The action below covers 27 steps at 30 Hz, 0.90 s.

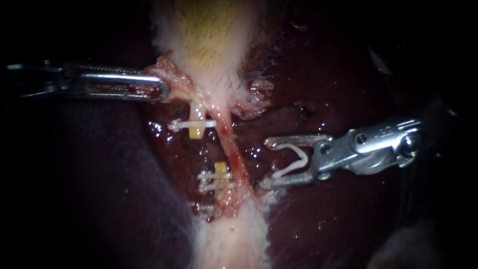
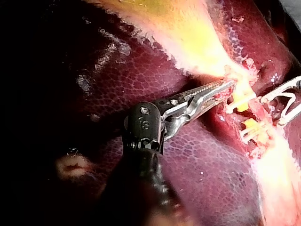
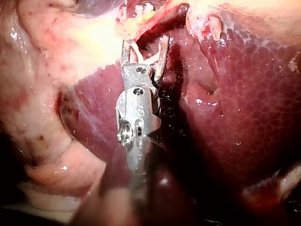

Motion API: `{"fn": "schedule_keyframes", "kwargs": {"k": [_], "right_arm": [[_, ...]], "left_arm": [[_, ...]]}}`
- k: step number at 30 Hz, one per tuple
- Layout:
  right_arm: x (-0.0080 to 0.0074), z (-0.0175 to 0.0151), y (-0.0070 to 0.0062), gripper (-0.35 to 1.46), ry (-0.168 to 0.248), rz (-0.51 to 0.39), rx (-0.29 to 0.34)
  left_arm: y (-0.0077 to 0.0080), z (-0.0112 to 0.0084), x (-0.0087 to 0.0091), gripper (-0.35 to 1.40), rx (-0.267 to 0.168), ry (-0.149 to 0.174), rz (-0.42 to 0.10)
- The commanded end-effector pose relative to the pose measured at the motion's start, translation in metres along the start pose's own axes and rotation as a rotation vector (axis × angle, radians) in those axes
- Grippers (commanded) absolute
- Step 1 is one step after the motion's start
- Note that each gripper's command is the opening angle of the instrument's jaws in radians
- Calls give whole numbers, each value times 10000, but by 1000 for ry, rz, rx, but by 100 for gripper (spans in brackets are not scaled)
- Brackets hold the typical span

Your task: Clipping first clip right tube

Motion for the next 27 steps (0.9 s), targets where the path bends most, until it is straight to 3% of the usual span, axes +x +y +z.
{"fn": "schedule_keyframes", "kwargs": {"k": [1,6,12,20,27], "right_arm": [[-1,6,0,48,-3,0,7],[-5,43,2,48,0,16,16],[-9,69,2,48,35,51,43],[-12,71,-3,47,83,118,94],[4,62,-19,46,158,158,172]], "left_arm": [[0,0,0,-35,0,0,0],[0,1,0,-35,1,0,0],[0,1,0,-35,1,0,0],[0,2,0,-35,1,0,0],[-2,1,0,-35,0,0,0]]}}
